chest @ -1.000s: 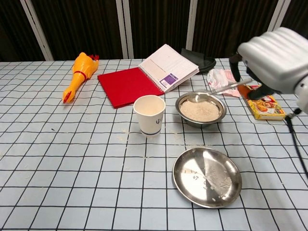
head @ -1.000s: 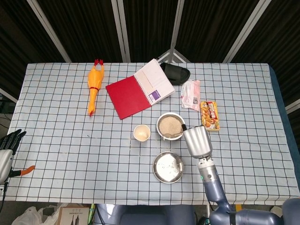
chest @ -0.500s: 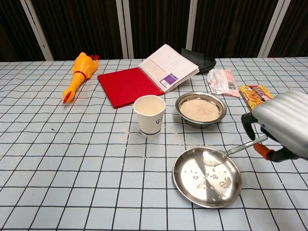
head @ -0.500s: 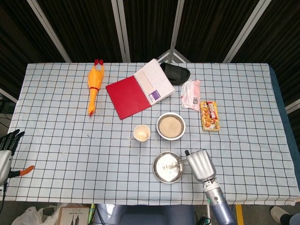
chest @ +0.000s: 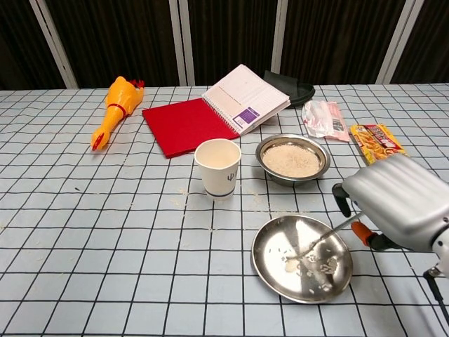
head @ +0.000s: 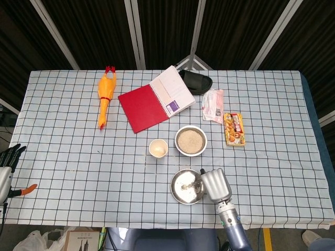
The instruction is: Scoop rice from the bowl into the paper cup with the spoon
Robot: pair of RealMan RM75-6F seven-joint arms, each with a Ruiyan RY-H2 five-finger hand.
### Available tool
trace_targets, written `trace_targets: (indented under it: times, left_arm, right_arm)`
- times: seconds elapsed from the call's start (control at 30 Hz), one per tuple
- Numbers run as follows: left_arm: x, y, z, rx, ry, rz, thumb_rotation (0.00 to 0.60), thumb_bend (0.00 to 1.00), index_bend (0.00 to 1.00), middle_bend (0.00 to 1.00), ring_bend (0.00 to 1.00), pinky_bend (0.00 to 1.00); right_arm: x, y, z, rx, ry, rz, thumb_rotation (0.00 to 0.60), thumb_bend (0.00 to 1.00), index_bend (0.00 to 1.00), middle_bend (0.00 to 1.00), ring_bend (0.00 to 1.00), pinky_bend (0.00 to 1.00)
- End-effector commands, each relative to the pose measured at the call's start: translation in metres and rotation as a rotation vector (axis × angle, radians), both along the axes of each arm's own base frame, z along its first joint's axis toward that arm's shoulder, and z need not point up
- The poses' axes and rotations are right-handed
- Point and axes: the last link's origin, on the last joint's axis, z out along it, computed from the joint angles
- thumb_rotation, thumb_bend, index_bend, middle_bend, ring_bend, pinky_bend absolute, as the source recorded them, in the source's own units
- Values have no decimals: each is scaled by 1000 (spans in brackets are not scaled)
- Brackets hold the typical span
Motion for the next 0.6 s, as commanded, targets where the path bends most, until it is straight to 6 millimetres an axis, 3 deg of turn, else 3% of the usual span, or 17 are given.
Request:
trace_targets:
  times: [0.03, 0.23, 0.4, 0.53, 0.6]
  left_arm:
    - [0, 0, 0, -1, 1, 0, 600, 0, 0, 0, 0, 0]
    - [0, 0, 0, -4, 7, 0, 600, 0, 0, 0, 0, 0]
    - [0, -1, 0, -2, 12, -1, 600, 0, 0, 0, 0, 0]
    - [0, -1, 0, 0, 18, -9, 600, 0, 0, 0, 0, 0]
    - [0, -1, 0, 2, 23, -13, 600, 0, 0, 0, 0, 0]
  right_arm:
    - [-2, 0, -1, 3, 20, -8, 600, 501, 422, 922, 978, 885]
    - [-4, 4, 2, 7, 42, -3, 600, 506, 343, 922, 972, 885]
    - [-7, 4, 20, -33, 32, 12, 600, 505, 296, 891, 917, 860]
    - [-17, -2, 56, -114, 9, 29, 600, 505, 173, 674, 724, 722]
    - [-25, -3, 74, -144, 1, 30, 600, 498, 94, 516, 546, 591]
